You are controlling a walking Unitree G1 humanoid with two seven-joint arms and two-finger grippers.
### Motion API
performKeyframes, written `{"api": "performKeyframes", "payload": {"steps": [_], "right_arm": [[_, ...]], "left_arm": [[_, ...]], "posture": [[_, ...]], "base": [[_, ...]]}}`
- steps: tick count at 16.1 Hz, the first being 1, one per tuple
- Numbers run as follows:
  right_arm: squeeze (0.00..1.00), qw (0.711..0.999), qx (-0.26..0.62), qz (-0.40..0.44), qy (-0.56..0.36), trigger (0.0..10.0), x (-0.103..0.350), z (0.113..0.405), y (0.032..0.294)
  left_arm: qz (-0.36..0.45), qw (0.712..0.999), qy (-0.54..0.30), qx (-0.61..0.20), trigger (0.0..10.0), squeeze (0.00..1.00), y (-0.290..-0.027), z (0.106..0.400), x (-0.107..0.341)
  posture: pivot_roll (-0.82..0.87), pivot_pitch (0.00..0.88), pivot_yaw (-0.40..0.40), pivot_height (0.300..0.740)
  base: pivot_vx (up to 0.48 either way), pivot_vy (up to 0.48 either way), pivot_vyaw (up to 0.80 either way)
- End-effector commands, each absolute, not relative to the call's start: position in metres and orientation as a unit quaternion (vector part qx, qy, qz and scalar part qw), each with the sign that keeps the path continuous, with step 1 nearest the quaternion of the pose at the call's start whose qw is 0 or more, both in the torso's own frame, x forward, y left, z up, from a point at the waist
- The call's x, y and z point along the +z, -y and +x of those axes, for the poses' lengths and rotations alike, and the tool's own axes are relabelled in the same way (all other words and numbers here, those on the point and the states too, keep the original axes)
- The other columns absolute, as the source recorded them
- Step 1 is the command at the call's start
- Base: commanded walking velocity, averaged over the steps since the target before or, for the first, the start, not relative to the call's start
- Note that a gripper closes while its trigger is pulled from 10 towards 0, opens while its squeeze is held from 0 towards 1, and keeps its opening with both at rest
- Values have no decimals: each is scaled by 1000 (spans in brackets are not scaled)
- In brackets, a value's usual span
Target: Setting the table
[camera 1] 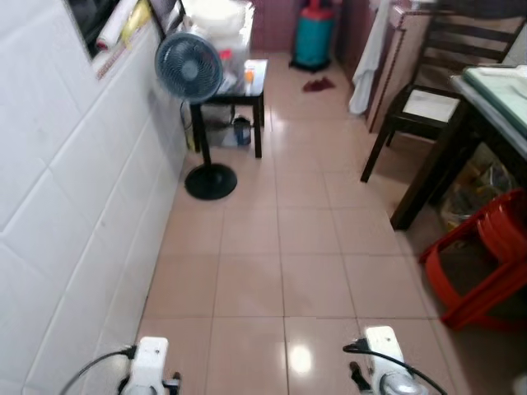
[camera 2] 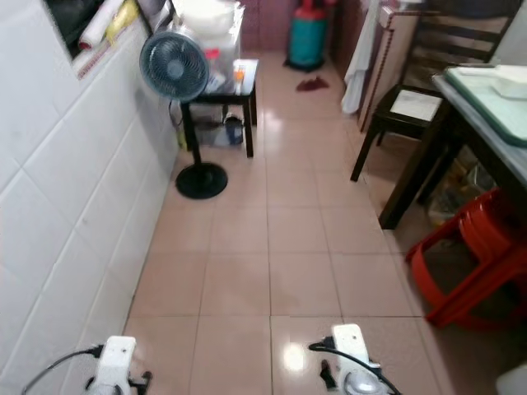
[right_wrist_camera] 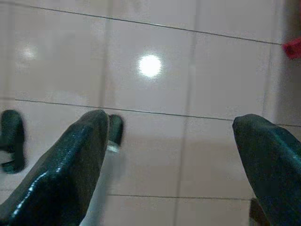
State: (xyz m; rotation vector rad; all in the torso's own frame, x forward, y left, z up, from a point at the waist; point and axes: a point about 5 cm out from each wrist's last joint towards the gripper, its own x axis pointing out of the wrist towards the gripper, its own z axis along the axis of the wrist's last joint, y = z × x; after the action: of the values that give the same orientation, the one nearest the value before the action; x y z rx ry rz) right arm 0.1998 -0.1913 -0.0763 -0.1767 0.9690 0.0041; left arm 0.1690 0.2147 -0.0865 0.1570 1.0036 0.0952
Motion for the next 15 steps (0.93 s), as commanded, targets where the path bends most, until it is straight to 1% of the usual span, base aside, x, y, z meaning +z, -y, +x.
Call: {"api": "performKeyframes", "payload": {"steps": [1,6,9,15], "right_arm": [[0,879,4,-90,-469,10000,-77,197,194],[0,877,11,-101,-470,10000,-78,195,196],[0,877,13,-110,-467,10000,-78,194,201],[0,878,15,-110,-466,10000,-77,195,200]], "left_arm": [[83,874,-477,40,10000,0,-213,170,-86],[82,875,-476,36,10000,0,-212,169,-87],[80,874,-478,36,10000,0,-212,168,-87],[79,874,-479,34,10000,0,-213,168,-87]], "posture": [[-90,88,8,740],[-93,96,5,740],[-95,100,5,740],[-97,104,7,740]], "base": [[0,0,0],[373,0,0],[442,0,0],[453,0,0]]}}
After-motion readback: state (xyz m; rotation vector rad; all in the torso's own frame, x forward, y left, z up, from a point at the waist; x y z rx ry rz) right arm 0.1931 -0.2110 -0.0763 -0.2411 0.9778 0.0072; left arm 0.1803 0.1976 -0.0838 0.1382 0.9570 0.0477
